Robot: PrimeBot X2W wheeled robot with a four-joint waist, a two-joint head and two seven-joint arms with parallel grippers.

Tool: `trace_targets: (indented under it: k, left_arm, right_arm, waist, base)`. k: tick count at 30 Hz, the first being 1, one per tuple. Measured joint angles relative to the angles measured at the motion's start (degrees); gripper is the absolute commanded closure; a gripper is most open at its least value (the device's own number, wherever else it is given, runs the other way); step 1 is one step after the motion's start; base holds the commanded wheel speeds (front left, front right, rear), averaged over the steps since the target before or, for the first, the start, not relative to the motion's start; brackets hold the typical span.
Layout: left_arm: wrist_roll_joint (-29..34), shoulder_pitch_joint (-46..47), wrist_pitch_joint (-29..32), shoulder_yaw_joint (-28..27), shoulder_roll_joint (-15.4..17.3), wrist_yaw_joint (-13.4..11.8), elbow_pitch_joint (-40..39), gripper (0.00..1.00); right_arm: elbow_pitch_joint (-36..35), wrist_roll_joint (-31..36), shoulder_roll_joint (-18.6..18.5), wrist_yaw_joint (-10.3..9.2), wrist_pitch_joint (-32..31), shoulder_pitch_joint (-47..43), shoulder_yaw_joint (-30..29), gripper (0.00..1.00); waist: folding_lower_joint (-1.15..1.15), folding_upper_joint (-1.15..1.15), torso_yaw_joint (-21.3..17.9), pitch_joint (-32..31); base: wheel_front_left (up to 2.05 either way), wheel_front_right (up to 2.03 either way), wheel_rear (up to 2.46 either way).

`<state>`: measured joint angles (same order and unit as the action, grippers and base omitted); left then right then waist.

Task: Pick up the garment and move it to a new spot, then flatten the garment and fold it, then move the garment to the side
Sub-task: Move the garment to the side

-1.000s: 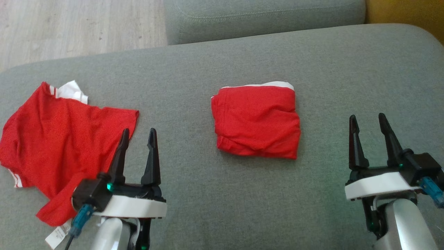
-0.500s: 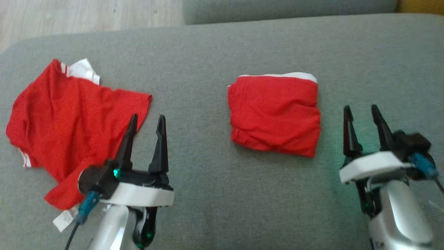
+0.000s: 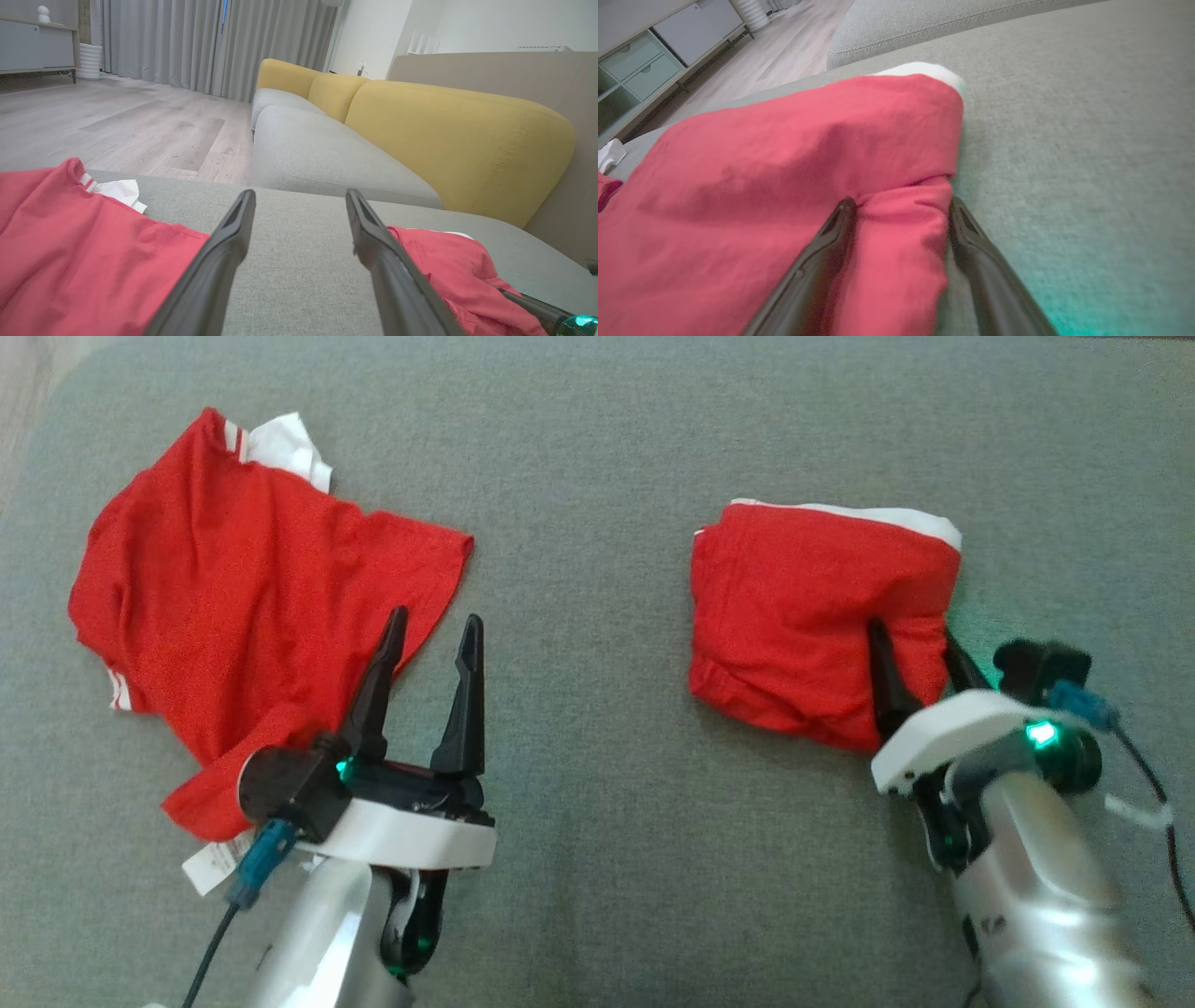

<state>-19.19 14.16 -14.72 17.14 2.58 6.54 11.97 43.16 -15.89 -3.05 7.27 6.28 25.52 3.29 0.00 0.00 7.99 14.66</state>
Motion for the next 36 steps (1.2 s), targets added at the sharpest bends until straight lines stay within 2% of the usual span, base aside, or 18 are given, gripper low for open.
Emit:
trace_targets:
  k: [2,3,4,8,16,20,24,25,30,33,36]
  left_arm:
    - [0.00,0.06,0.00,-0.01,0.00,-0.02,0.01,0.00]
    - [0.00,0.06,0.00,-0.01,0.00,-0.02,0.05,0.00]
    - [0.01,0.06,0.00,-0.01,0.00,-0.05,0.22,0.00]
    - [0.10,-0.01,0.00,-0.05,0.00,-0.07,0.64,0.00]
    - [0.10,-0.05,0.00,0.23,0.00,-0.07,0.52,0.00]
    - [-0.01,-0.03,0.00,1.67,0.00,-0.22,-0.20,0.00]
    - [-2.45,0.20,0.00,3.22,0.01,-1.04,-1.75,0.00]
    - [-2.45,0.20,0.00,3.22,0.01,-1.04,-1.75,0.00]
    - [-2.68,2.33,0.00,5.54,0.00,-1.35,-3.22,0.00]
    - [-2.68,3.78,0.00,6.00,0.00,-1.49,-3.74,0.00]
    - [-2.67,4.84,0.00,6.73,-0.02,-1.48,-3.88,0.00]
  right_arm:
    - [2.09,-0.24,-0.27,0.00,0.16,2.16,0.64,0.00]
    - [3.14,0.24,-0.48,0.00,0.67,3.26,1.12,0.18]
    - [4.20,0.46,-0.60,0.00,1.25,4.19,1.57,1.00]
    - [7.45,1.14,-0.51,0.01,4.05,4.91,3.67,1.00]
    - [10.66,10.10,-0.87,0.01,6.38,5.74,3.55,1.00]
    - [10.15,13.01,-5.23,0.01,6.48,5.76,4.46,1.00]
    - [8.22,12.05,-10.82,0.01,5.28,6.39,8.72,1.00]
    - [8.22,12.05,-10.82,0.01,5.28,6.39,8.72,1.00]
    - [5.47,7.55,-20.45,0.01,2.98,8.06,14.68,1.00]
    - [4.83,5.22,-26.82,0.01,1.53,8.82,16.41,1.00]
    - [4.83,3.74,-31.32,0.01,0.42,10.20,17.17,1.00]
  waist:
    - [0.00,0.00,0.43,0.57]
    - [0.01,0.00,0.55,0.72]
    - [0.01,0.00,0.56,0.67]
    - [0.00,0.00,-0.12,-0.12]
    - [0.00,0.00,-3.64,-2.28]
    - [0.00,0.00,-6.44,-3.34]
    - [0.00,0.00,-8.36,-3.52]
    - [0.00,0.00,-8.36,-3.52]
    - [0.00,0.00,-8.84,-1.88]
    - [0.00,0.00,-8.61,-0.45]
    - [0.00,0.00,-8.11,0.98]
  base:
    - [0.00,0.00,0.00]
    - [0.00,0.00,0.00]
    - [0.00,0.00,0.00]
    - [0.00,0.00,0.00]
    - [0.00,0.00,0.00]
    - [0.00,0.00,0.00]
    - [0.00,0.00,0.00]
    - [0.00,0.00,0.00]
    - [0.00,0.00,0.00]
    - [0.00,0.00,0.00]
    - [0.00,0.00,0.00]
